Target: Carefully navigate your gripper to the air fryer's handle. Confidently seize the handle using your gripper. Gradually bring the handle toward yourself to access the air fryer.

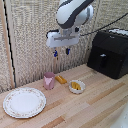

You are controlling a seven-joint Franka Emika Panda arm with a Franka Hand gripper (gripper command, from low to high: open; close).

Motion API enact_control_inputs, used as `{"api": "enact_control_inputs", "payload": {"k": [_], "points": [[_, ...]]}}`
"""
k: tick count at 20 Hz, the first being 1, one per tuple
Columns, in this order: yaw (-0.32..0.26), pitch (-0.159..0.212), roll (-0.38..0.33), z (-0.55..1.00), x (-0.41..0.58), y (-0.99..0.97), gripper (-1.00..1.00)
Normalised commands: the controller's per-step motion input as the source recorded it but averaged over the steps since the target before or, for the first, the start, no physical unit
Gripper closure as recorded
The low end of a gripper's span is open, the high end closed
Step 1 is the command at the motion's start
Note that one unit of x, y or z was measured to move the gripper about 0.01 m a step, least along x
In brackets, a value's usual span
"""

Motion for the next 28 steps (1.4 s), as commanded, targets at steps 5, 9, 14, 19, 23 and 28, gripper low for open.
{"api": "enact_control_inputs", "payload": {"k": [5,9,14,19,23,28], "points": [[-0.356,-0.028,-0.147,0.01,0.179,-0.01,-1.0],[-0.336,-0.065,-0.151,0.03,0.202,-0.03,-1.0],[-0.289,-0.059,-0.204,0.14,0.247,-0.08,-1.0],[-0.204,-0.031,-0.3,0.03,0.151,-0.19,-1.0],[-0.183,-0.001,-0.346,-0.01,0.071,-0.2,-1.0],[-0.181,-0.016,-0.354,-0.03,0.075,-0.19,-1.0]]}}
